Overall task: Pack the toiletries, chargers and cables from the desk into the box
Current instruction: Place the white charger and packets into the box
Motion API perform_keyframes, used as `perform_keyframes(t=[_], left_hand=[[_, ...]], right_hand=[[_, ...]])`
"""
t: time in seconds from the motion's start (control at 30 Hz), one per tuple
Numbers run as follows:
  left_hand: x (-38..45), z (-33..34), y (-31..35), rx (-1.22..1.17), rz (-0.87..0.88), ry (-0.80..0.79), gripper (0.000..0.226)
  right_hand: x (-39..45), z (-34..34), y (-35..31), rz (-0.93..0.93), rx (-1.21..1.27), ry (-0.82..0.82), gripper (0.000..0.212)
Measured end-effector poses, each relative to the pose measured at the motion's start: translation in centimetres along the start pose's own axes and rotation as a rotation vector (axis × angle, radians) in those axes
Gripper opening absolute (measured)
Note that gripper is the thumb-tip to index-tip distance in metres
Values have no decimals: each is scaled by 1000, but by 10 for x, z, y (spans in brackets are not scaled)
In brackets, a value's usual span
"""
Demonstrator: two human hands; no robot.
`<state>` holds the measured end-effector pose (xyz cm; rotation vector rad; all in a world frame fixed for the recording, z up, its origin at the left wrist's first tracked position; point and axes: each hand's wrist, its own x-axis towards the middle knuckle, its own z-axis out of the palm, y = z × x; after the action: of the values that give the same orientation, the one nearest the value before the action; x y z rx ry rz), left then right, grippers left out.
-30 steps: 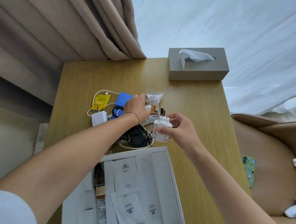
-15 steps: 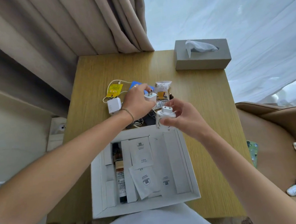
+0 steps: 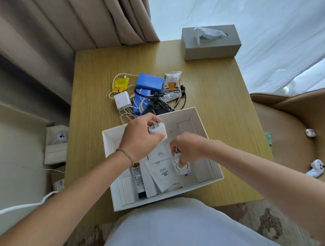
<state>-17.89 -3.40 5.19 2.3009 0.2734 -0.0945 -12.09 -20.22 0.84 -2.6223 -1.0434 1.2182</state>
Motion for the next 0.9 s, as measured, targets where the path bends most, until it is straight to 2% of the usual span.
perform_keyframes(t=[0.13, 0.27, 0.4, 0.5, 0.6, 0.8, 0.9], left_hand=[[-19, 15, -15, 27, -50, -75, 29], [-18, 23, -27, 11, -118, -121, 29], [-9, 30, -35, -9, -179, -160, 32], [1, 39, -37, -8, -214, -159, 33], [11, 51, -36, -8, -243, -161, 35], [26, 78, -33, 17, -295, -191, 36], [31, 90, -29, 66, -306, -228, 35]], right_hand=[[0, 20, -5, 19, -68, -111, 45], [-3, 29, -4, -7, -155, -128, 41], [-6, 33, -2, -59, -234, -13, 32], [-11, 34, 1, -47, -206, 92, 44], [-20, 29, 7, -24, -116, 231, 54], [-36, 9, 1, 23, 171, 513, 38], [-39, 2, 2, 83, 254, 594, 35]])
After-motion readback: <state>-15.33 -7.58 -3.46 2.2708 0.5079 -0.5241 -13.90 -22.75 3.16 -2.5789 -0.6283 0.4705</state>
